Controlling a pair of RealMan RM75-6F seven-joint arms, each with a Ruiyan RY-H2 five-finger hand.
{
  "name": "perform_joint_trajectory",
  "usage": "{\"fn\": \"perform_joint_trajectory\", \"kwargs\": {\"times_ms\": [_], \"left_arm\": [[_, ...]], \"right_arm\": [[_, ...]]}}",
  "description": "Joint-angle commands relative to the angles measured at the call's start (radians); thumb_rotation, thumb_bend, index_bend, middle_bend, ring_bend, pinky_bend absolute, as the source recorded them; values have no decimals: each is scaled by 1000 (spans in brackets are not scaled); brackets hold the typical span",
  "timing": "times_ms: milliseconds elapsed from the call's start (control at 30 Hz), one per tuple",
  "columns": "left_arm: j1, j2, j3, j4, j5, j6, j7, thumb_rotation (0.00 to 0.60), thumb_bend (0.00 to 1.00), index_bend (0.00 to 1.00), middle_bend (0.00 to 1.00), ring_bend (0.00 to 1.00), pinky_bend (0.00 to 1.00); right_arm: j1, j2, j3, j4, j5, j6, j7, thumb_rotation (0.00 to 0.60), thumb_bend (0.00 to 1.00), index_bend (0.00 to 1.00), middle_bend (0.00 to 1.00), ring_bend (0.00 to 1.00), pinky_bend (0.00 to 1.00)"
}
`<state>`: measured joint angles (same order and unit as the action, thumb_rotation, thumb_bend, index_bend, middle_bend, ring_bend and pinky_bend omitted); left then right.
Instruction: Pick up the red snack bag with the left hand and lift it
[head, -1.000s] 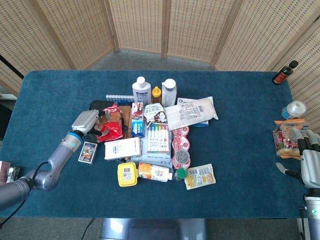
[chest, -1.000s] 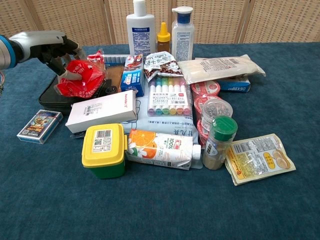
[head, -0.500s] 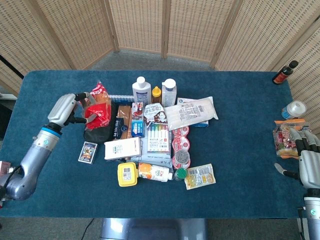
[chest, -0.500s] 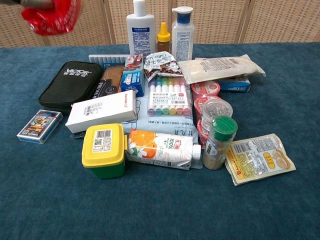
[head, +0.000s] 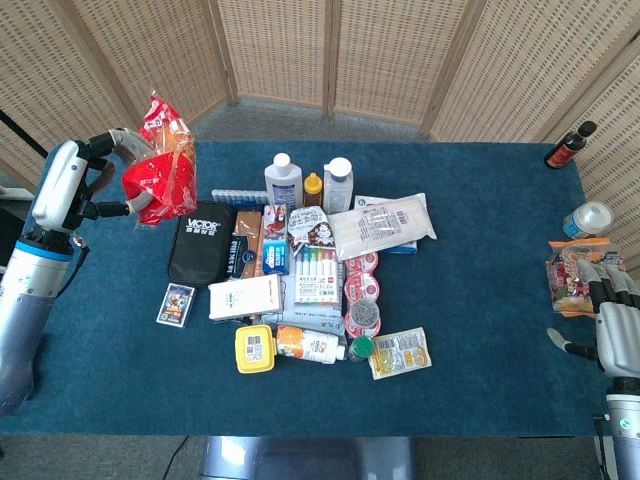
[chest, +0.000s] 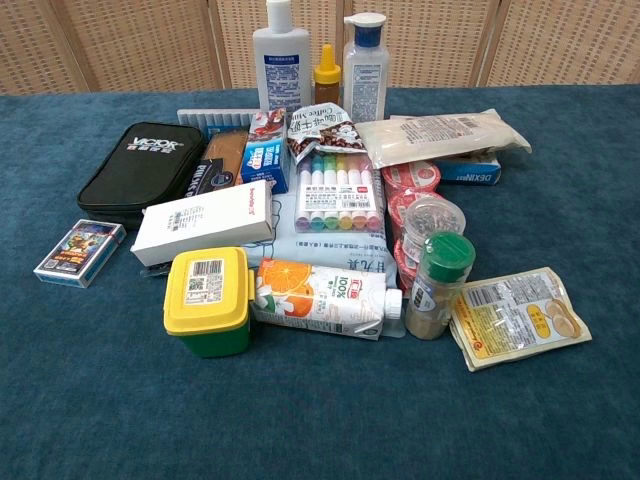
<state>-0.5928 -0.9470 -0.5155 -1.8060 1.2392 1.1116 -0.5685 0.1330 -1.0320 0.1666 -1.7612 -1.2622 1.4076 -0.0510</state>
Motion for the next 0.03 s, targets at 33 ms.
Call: {"fn": "perform_joint_trajectory", "kwargs": {"times_ms": [33], "left_arm": [[-2,8,-7,-12,1,3,-24,600,520,881,762,1000,1000]], "right_arm": [[0,0,0,2,3,-3,1,600,169,0,135,0,0]]}}
